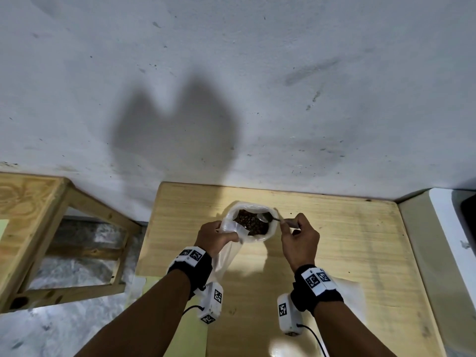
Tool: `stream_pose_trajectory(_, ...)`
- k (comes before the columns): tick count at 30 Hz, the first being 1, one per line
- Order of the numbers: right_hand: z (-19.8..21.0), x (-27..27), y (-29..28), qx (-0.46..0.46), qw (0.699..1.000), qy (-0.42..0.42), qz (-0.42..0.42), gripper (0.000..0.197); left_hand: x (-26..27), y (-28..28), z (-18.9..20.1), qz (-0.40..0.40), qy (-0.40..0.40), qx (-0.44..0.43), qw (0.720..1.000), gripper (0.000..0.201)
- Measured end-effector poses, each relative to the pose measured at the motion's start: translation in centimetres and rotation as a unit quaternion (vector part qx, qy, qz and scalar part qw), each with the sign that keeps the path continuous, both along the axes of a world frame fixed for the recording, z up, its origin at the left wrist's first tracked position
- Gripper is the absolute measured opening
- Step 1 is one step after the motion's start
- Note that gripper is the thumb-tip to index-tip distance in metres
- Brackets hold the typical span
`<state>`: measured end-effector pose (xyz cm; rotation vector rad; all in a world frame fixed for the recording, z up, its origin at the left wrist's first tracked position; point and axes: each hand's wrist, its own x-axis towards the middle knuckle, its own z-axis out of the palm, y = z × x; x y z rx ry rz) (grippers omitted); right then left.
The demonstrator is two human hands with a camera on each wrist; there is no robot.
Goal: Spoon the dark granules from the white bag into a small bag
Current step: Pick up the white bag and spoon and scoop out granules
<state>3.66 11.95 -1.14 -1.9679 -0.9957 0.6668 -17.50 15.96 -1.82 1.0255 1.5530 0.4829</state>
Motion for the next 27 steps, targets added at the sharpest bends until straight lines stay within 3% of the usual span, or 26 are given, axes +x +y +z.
stream_pose_trajectory(2,-0.2,-0.3,0.2,-0.003,1.000,0.000,0.002,0.031,-0.1,0.3,0.0,-0.006,0.000,-0.003,1.000,0.033)
stream_pose_trajectory(7,-0.8,-1.0,0.6,-0.014,0.999,0.046,-0.007,0.033,-0.4,0.6,0.0,-0.023,-0.002,0.002,1.000,0.054)
stream_pose_trajectory(15,-1.8,-2.2,0.7,-0.050,0.990,0.133,-0.021,0.042,-0.3,0.7,0.5,-0.040,-0.019,-0.005,0.999,0.027)
stream_pose_trajectory(27,-2.9,-0.6,0.6,-0.086,0.949,0.284,-0.106,0.044,-0.5,0.8,0.5,-0.063,-0.005,0.013,0.998,0.028)
